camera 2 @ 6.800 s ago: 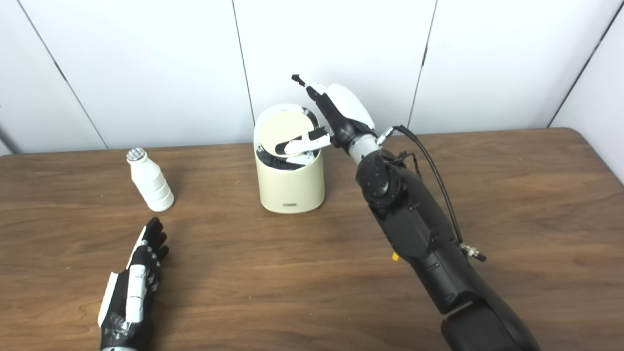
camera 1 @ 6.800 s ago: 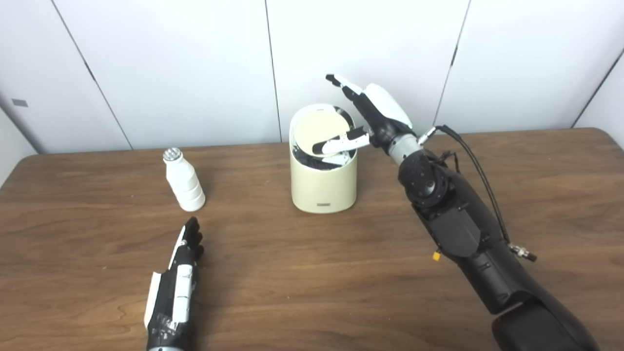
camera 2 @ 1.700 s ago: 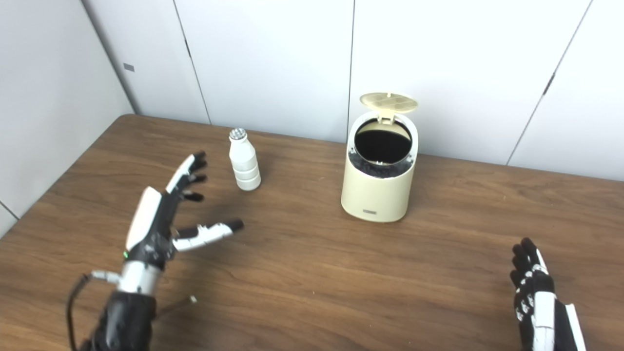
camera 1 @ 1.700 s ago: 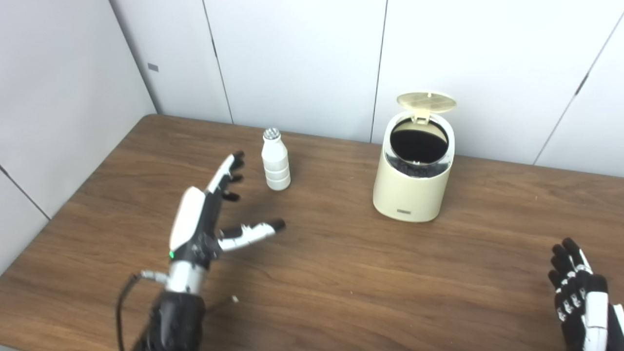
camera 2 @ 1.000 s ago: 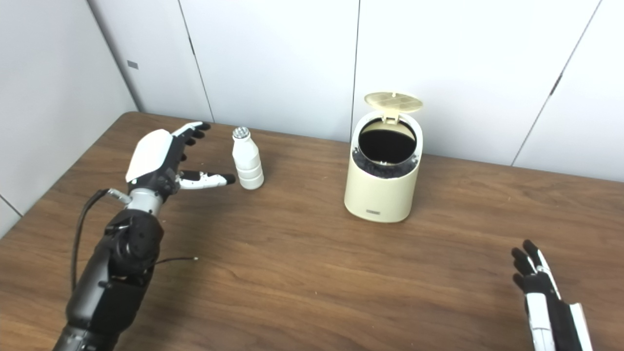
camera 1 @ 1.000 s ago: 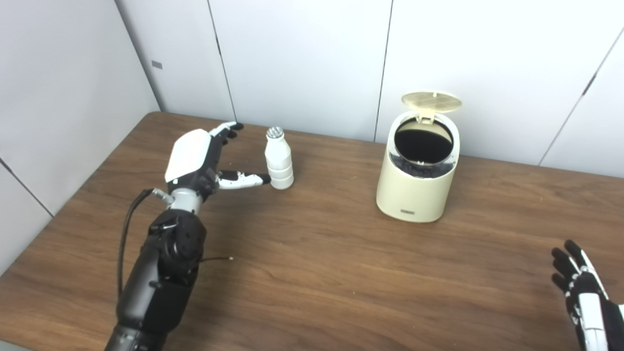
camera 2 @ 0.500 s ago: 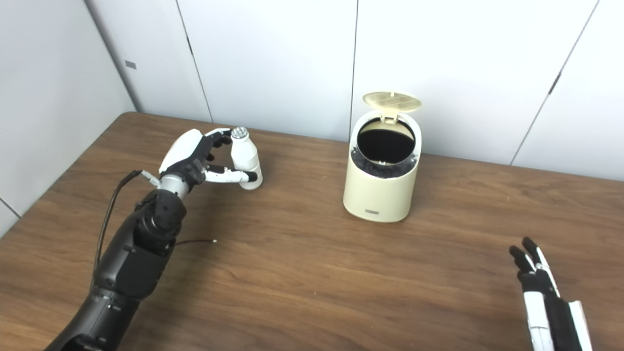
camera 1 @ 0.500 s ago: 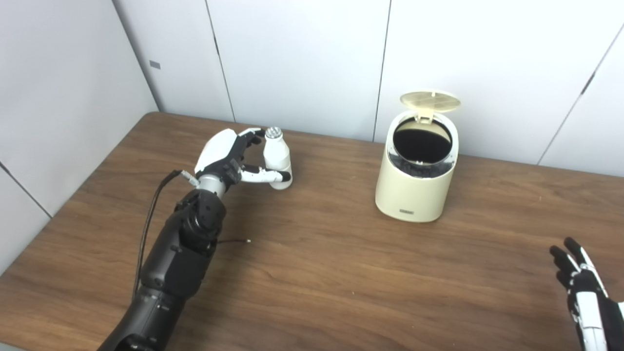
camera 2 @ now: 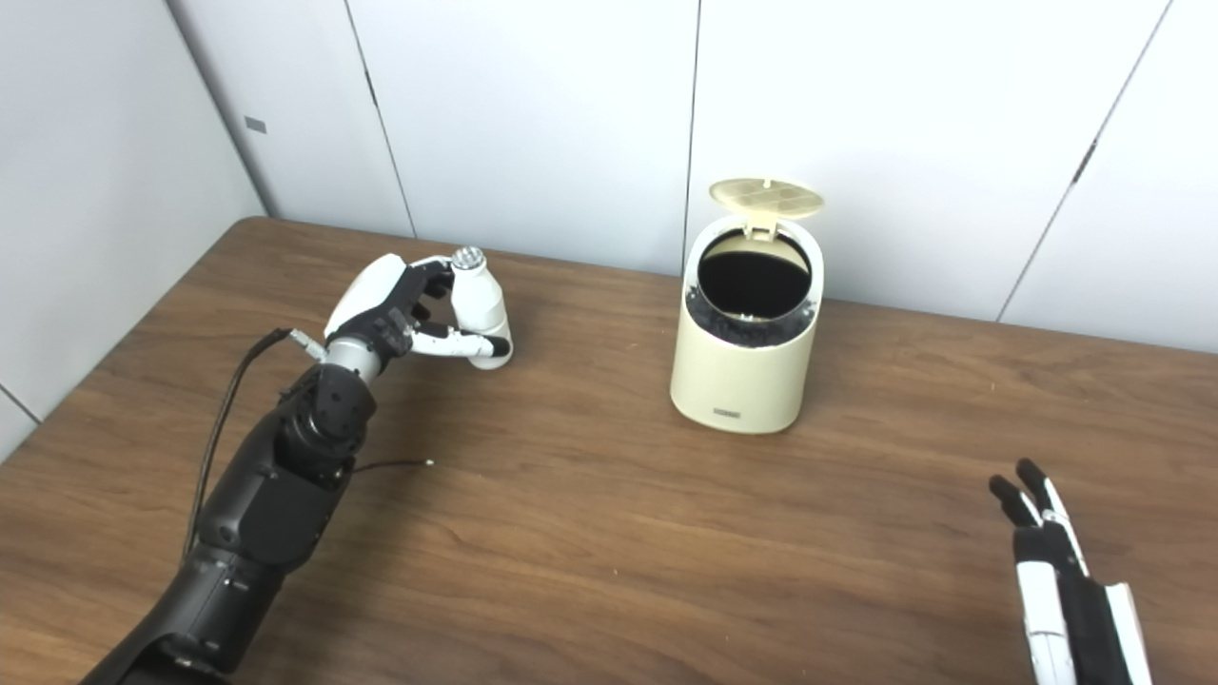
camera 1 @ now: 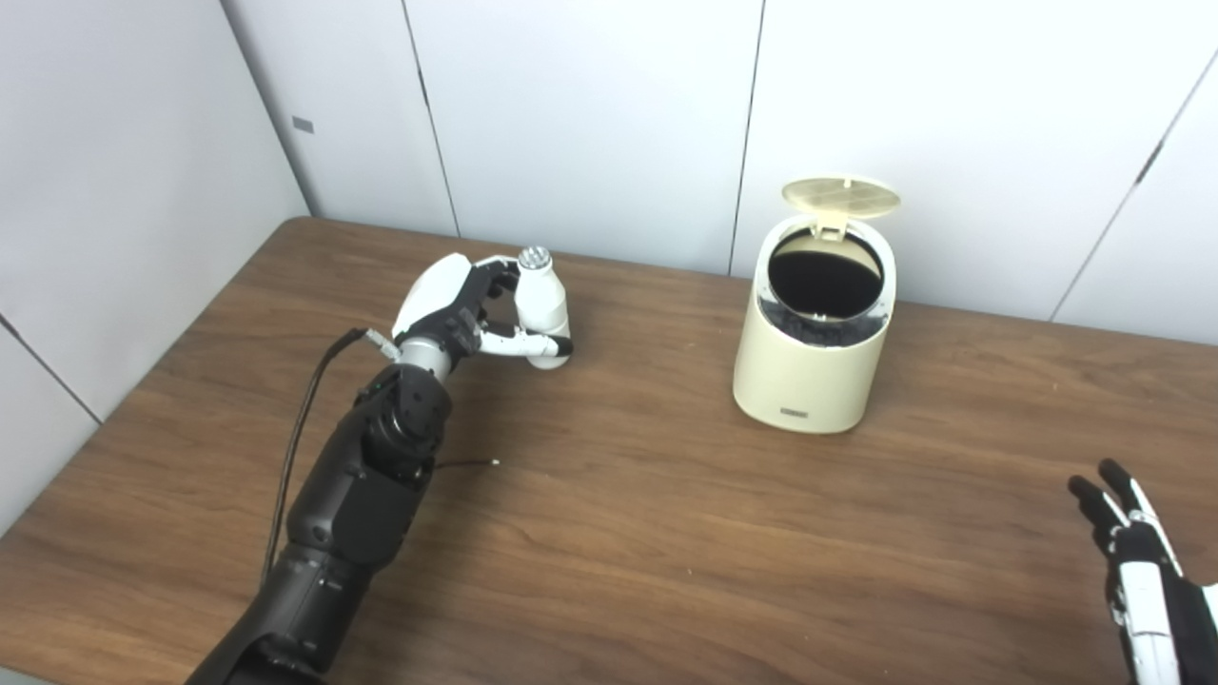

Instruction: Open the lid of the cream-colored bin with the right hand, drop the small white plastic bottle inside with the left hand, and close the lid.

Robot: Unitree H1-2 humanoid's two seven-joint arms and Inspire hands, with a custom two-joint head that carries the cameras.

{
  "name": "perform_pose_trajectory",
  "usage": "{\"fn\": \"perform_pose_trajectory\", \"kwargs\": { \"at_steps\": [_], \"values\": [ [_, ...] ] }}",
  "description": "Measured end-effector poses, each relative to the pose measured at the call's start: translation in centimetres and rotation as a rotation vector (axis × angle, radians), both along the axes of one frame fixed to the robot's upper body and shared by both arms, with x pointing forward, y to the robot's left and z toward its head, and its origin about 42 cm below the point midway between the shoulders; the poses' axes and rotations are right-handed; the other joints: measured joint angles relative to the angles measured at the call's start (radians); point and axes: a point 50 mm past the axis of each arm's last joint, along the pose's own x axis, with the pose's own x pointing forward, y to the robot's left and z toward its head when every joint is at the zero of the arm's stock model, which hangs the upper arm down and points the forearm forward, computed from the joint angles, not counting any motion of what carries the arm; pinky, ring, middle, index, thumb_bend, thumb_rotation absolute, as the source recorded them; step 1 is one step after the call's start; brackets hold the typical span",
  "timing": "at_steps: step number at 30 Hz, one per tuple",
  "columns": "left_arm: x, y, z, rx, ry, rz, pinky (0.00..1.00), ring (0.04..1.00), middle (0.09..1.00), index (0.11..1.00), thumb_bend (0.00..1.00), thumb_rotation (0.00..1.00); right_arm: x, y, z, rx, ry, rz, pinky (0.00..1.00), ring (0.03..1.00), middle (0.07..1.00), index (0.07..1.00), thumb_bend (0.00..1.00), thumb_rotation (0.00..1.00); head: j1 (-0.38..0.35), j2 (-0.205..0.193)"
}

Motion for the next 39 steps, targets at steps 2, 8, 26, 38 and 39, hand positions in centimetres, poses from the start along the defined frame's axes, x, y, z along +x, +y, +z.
{"fn": "perform_pose_trajectory", "kwargs": {
  "at_steps": [2, 8, 26, 38, 39],
  "values": [
    [0.0, 0.0, 0.0, -0.013, -0.003, 0.001, 0.53, 0.622, 0.687, 0.786, 0.99, 0.28, 0.0, 0.0, 0.0, 0.000, 0.001, 0.000, 1.00, 0.943, 0.900, 0.950, 0.56, 1.00, 0.000, 0.000],
    [0.0, -0.1, 0.0, -0.039, -0.013, 0.003, 0.44, 0.530, 0.612, 0.713, 0.92, 0.14, 0.0, 0.2, 0.0, 0.002, 0.000, 0.005, 1.00, 0.942, 0.900, 0.953, 0.54, 1.00, -0.002, 0.002],
    [0.1, -1.4, -0.5, -0.114, -0.083, -0.019, 0.38, 0.415, 0.479, 0.491, 0.50, 0.00, -0.1, -0.2, 0.4, -0.021, 0.009, 0.011, 1.00, 0.950, 0.886, 0.949, 0.50, 1.00, -0.006, 0.003],
    [-0.1, -1.7, -0.4, -0.112, -0.111, -0.020, 0.41, 0.435, 0.493, 0.485, 0.50, 0.00, -0.1, -0.3, 0.4, -0.025, 0.011, 0.008, 1.00, 0.944, 0.878, 0.939, 0.42, 1.00, -0.052, 0.000],
    [-0.3, -1.8, -0.2, -0.107, -0.131, -0.023, 0.41, 0.437, 0.496, 0.483, 0.50, 0.00, -0.1, -0.3, 0.3, -0.026, 0.011, 0.008, 1.00, 0.944, 0.880, 0.940, 0.42, 1.00, -0.064, -0.002]
  ]
}}
